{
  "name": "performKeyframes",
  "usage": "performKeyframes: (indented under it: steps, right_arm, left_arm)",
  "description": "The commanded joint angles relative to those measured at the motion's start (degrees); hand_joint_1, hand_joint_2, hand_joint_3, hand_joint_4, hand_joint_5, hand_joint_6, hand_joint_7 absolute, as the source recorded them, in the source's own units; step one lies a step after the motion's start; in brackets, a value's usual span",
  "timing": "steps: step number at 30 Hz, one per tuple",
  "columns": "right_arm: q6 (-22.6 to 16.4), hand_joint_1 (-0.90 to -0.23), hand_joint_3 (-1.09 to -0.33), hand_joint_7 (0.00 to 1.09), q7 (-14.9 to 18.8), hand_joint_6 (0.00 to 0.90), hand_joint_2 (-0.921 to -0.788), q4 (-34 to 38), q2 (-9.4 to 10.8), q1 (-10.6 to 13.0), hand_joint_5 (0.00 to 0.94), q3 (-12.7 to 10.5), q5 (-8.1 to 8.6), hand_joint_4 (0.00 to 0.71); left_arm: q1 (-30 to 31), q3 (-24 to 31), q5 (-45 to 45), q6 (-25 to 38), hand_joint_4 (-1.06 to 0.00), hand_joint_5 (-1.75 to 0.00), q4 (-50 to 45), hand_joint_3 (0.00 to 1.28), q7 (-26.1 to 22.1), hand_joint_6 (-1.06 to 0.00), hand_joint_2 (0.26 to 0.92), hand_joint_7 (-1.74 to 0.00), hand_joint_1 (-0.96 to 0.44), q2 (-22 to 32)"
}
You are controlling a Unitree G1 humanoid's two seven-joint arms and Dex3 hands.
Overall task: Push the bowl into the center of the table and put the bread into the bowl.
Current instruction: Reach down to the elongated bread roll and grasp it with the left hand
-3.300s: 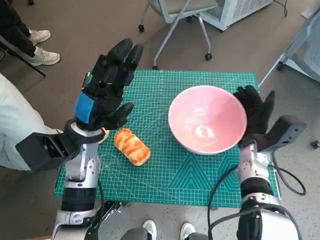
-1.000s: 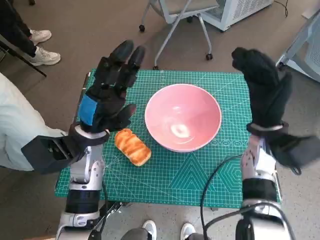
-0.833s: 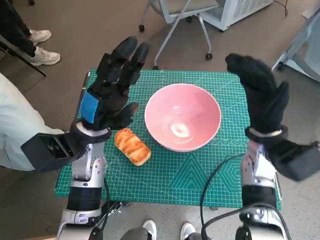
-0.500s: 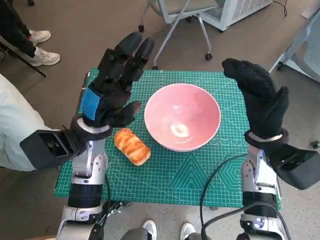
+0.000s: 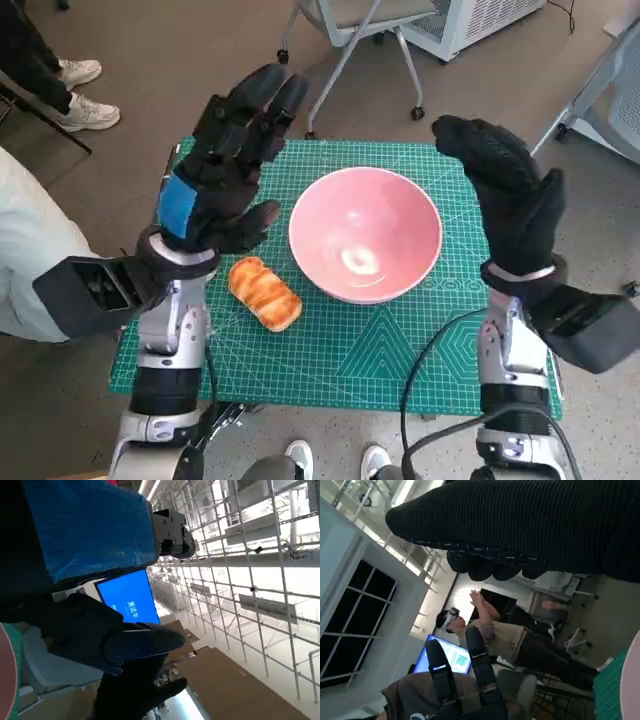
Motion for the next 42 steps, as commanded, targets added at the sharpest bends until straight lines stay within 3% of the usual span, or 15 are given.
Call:
performKeyframes:
  steps: [1, 5, 7, 14, 19, 22, 28, 34, 42]
  right_arm:
    - [1.2, -0.702, -0.752, 0.55, -0.2, 0.04, -0.921, -0.2, 0.1, 1.3, 0.0, 0.2, 0.29, 0.188]
    - [1.5, -0.702, -0.752, 0.56, -0.1, 0.038, -0.921, -0.6, -0.1, 1.8, 0.0, 0.0, 0.45, 0.189]
    - [1.7, -0.702, -0.751, 0.56, -0.3, 0.037, -0.921, -1.0, -0.3, 2.1, 0.001, 0.0, 0.36, 0.189]
    - [1.7, -0.701, -0.747, 0.57, -0.3, 0.038, -0.921, -0.9, -1.0, 2.4, 0.0, -0.8, 0.84, 0.188]
    - [1.5, -0.7, -0.74, 0.56, -0.6, 0.042, -0.921, -0.2, -1.3, 2.0, 0.001, -1.5, 1.24, 0.187]
    - [1.4, -0.699, -0.738, 0.56, -0.9, 0.044, -0.921, 0.1, -1.0, 1.8, 0.001, -1.6, 1.12, 0.188]
    - [0.9, -0.697, -0.737, 0.56, -1.7, 0.048, -0.921, 0.5, -0.6, 1.5, 0.001, -1.6, 0.53, 0.188]
    - [0.2, -0.69, -0.74, 0.55, -2.4, 0.05, -0.921, 0.5, -0.3, 1.5, 0.0, -1.2, -0.18, 0.187]
    - [0.1, -0.689, -0.742, 0.55, -2.2, 0.051, -0.921, 0.9, -0.6, 1.7, 0.0, -1.0, 0.26, 0.186]
  left_arm:
    - [-0.8, 1.5, 6.5, -5.6, -0.13, -0.01, -0.2, 0.37, -0.3, 0.0, 0.921, -0.49, -0.59, 6.6]
    - [-0.7, 2.4, 15.1, -9.0, -0.14, -0.02, -0.5, 0.22, -0.2, 0.0, 0.912, -0.52, -0.51, 15.3]
    - [-0.1, 2.6, 17.0, -7.9, -0.15, -0.02, -1.6, 0.15, -0.9, 0.0, 0.881, -0.55, -0.48, 19.0]
    - [2.6, 1.5, 20.1, -1.0, -0.18, -0.02, -6.4, 0.05, -5.1, -0.05, 0.808, -0.58, -0.49, 29.5]
    - [6.2, 0.0, 21.2, 6.9, -0.2, -0.01, -13.8, 0.01, -8.5, -0.16, 0.762, -0.44, -0.41, 34.9]
    - [7.4, -1.1, 22.3, 9.4, -0.21, 0.0, -16.1, 0.0, -9.5, -0.23, 0.737, -0.35, -0.32, 36.6]
    - [7.7, -4.5, 26.0, 8.3, -0.23, 0.0, -15.2, 0.0, -11.2, -0.34, 0.704, -0.19, -0.18, 38.6]
    - [7.2, -8.0, 29.7, 4.3, -0.26, 0.0, -10.7, 0.0, -10.9, -0.41, 0.686, -0.1, -0.14, 38.6]
    - [6.0, -12.0, 33.8, 0.3, -0.28, -0.01, -4.5, 0.0, -9.4, -0.44, 0.677, -0.07, -0.11, 37.0]
